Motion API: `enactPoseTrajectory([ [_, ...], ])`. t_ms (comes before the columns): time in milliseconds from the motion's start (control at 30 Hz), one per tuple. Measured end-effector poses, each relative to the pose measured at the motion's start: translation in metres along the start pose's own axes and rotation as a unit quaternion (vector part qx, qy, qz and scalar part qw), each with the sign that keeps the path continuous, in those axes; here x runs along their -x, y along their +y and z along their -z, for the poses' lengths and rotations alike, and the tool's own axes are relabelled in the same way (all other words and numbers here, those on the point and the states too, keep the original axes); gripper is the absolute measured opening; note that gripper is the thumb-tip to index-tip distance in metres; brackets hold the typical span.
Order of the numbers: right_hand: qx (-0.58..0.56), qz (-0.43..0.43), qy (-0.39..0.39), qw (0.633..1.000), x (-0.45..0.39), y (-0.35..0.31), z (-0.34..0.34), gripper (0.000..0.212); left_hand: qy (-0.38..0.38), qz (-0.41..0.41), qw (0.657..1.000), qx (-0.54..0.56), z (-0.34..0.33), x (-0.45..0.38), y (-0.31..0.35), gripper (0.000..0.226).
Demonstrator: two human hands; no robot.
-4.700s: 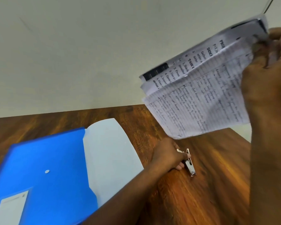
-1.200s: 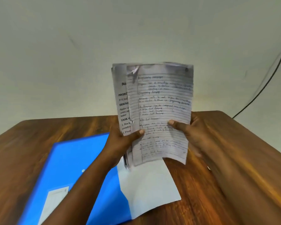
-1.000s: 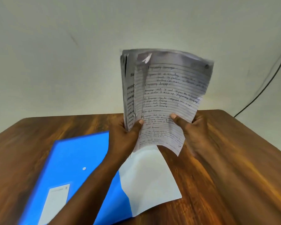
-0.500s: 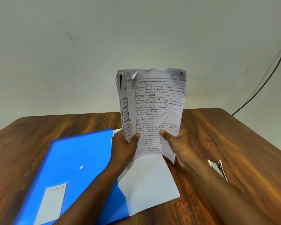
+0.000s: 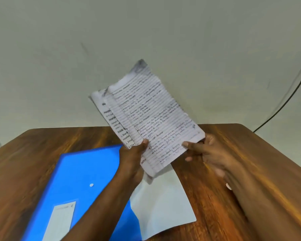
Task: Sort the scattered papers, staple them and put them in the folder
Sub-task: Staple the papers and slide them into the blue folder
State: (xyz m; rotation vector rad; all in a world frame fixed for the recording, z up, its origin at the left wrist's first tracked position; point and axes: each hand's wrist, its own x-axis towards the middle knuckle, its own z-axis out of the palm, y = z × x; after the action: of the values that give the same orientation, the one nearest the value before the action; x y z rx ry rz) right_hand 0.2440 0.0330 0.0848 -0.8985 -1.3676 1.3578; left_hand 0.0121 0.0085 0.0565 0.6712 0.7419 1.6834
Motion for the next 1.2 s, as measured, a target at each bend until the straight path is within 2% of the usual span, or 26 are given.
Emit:
enactPoseTrajectory([
  [167,-0.134,0.067,0.100,0.984,0.001,0.013,-0.045,0.035,0.047,0.051,0.995,0.076,-0.014,0.011,-0.015,0.036],
  [300,-0.095,0.085,0.147,0.981,0.007,0.020,-0.068,0.033,0.058,0.071,0.991,0.103,-0.024,0.025,-0.027,0.048],
  [433,-0.098,0.066,0.165,0.979,0.004,0.008,-0.050,0.026,0.032,0.058,0.993,0.103,-0.031,0.033,-0.020,0.062],
  [500,-0.098,0.044,0.175,0.979,0.002,-0.002,-0.034,0.023,0.025,0.048,0.992,0.115,-0.031,0.030,-0.003,0.052],
  [600,-0.076,0.027,0.161,0.984,0.004,-0.018,-0.011,0.023,-0.034,0.030,0.989,0.140,-0.014,0.014,0.036,0.038],
  [700,-0.074,0.025,0.128,0.989,0.010,-0.034,0.011,0.027,-0.098,0.081,0.984,0.123,0.021,-0.006,0.068,0.057],
  [800,-0.066,-0.008,0.082,0.994,0.017,-0.047,0.030,0.031,-0.129,0.126,0.983,0.031,0.041,-0.014,0.090,0.067],
  [867,-0.042,-0.040,0.048,0.997,0.021,-0.050,0.037,0.028,-0.132,0.138,0.981,-0.029,0.041,-0.014,0.093,0.070],
  [900,-0.028,-0.052,0.031,0.998,0.021,-0.050,0.038,0.027,-0.132,0.144,0.979,-0.057,0.039,-0.013,0.090,0.064],
  [967,-0.005,-0.073,0.008,0.997,0.020,-0.048,0.037,0.025,-0.118,0.154,0.974,-0.119,0.031,-0.010,0.080,0.038],
  [1033,0.001,-0.087,-0.009,0.996,0.018,-0.045,0.037,0.027,-0.096,0.153,0.969,-0.170,0.029,-0.009,0.072,0.029],
  [1200,0.028,-0.099,-0.036,0.994,0.015,-0.043,0.049,0.042,-0.045,0.132,0.976,-0.168,0.037,-0.019,0.071,0.023],
])
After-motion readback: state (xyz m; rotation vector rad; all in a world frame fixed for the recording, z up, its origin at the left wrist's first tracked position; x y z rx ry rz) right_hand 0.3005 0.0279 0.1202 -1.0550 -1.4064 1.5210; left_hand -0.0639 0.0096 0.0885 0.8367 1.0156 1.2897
